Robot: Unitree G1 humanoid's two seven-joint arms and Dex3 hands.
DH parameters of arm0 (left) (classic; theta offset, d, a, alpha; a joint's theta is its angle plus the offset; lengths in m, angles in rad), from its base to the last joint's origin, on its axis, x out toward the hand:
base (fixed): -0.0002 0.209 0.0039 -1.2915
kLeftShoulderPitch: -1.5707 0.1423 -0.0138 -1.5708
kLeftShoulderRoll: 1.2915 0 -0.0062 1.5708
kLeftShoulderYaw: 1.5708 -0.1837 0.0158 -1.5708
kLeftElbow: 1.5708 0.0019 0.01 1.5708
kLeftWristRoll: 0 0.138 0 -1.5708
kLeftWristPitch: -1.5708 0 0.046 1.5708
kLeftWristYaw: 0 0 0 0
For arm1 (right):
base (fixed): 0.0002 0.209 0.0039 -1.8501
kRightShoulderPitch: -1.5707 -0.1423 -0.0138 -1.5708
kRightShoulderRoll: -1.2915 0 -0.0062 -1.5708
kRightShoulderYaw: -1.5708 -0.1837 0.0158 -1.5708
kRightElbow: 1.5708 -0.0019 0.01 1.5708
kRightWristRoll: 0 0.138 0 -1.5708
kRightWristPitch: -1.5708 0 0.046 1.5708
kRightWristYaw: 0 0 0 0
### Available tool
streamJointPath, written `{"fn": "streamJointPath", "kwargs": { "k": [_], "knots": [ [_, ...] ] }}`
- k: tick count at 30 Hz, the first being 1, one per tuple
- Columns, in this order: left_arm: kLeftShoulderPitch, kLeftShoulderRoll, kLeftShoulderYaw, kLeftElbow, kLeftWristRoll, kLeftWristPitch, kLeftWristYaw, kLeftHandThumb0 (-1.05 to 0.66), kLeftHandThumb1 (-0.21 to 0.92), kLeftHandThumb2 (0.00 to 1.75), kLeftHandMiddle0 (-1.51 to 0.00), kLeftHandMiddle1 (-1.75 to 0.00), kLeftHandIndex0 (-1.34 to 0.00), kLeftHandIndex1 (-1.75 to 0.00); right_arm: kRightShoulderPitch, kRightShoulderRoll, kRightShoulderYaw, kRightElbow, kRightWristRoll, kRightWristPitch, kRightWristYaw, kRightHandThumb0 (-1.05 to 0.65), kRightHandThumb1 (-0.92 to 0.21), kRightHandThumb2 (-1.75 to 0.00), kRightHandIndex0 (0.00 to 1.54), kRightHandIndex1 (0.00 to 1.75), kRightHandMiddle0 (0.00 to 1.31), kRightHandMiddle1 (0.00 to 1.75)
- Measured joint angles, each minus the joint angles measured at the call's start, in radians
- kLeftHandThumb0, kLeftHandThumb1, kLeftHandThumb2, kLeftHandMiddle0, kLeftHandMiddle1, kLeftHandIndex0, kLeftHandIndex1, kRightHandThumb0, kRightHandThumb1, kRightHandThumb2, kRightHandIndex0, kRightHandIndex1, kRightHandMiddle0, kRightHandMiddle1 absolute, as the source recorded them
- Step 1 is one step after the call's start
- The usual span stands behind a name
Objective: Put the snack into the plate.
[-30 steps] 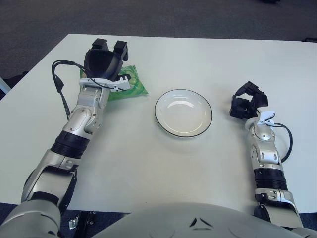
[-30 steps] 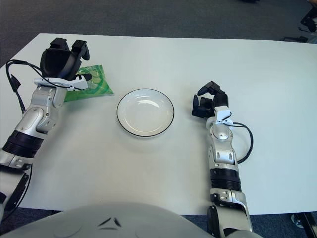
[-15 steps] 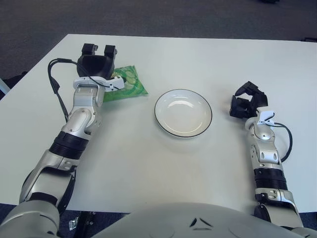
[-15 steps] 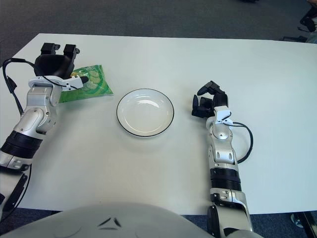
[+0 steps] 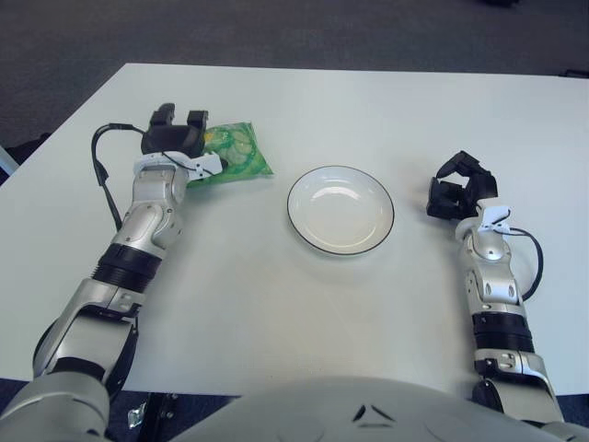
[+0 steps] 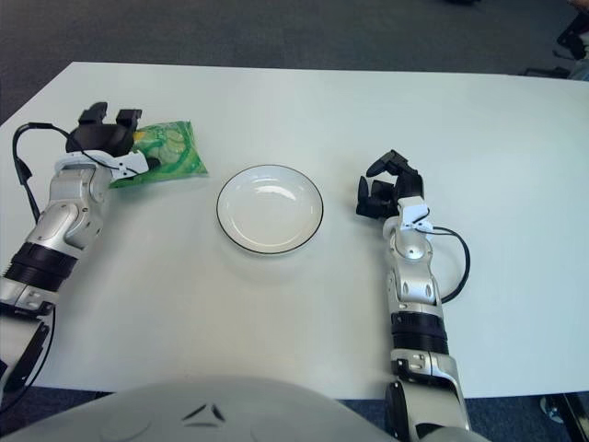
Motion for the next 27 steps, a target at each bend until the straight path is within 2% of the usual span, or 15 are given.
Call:
{"fn": "streamJointPath", "kwargs": {
  "k": [10, 18, 22, 23, 24, 26, 27],
  "knots": [
    [-0.111, 0.013, -0.029, 0.254, -0.079, -0.134, 0.066, -1.05, 0.92, 0.61, 0.0, 0.0, 0.0, 0.0, 0.006, -0.001, 0.001, -0.006, 0.0, -0.001, 0.0, -0.54, -0.19, -1.47, 1.33, 1.75, 0.72, 1.75],
    [-0.158, 0.003, -0.056, 0.39, -0.119, -0.202, 0.15, -1.05, 0.92, 0.69, 0.0, 0.0, -0.02, -0.01, 0.009, -0.001, 0.0, -0.01, -0.001, -0.001, -0.001, -0.54, -0.19, -1.47, 1.33, 1.75, 0.72, 1.75],
    [-0.179, -0.008, -0.065, 0.457, -0.141, -0.236, 0.203, -1.05, 0.92, 0.7, -0.03, -0.02, 0.0, -0.19, 0.012, -0.002, 0.0, -0.013, -0.001, -0.001, -0.001, -0.54, -0.19, -1.48, 1.33, 1.75, 0.72, 1.75],
    [-0.184, -0.01, -0.066, 0.473, -0.144, -0.245, 0.218, -1.05, 0.92, 0.68, -0.03, -0.16, 0.0, -0.26, 0.013, -0.002, 0.0, -0.015, -0.001, -0.001, -0.001, -0.54, -0.19, -1.48, 1.33, 1.75, 0.72, 1.75],
    [-0.189, -0.013, -0.068, 0.489, -0.147, -0.254, 0.232, -1.05, 0.92, 0.65, -0.02, -0.39, 0.0, -0.36, 0.013, -0.002, 0.0, -0.015, -0.001, -0.001, -0.001, -0.54, -0.19, -1.48, 1.33, 1.75, 0.72, 1.75],
    [-0.199, -0.018, -0.073, 0.522, -0.155, -0.274, 0.259, -1.05, 0.92, 0.6, -0.01, -0.67, 0.0, -0.5, 0.015, -0.002, 0.0, -0.017, -0.001, -0.001, -0.001, -0.54, -0.19, -1.48, 1.33, 1.75, 0.72, 1.75],
    [-0.203, -0.021, -0.075, 0.536, -0.159, -0.281, 0.271, -1.05, 0.92, 0.57, 0.0, -0.91, 0.0, -0.59, 0.015, -0.002, 0.0, -0.018, -0.001, -0.001, -0.001, -0.54, -0.19, -1.48, 1.33, 1.75, 0.72, 1.75]
  ]
}}
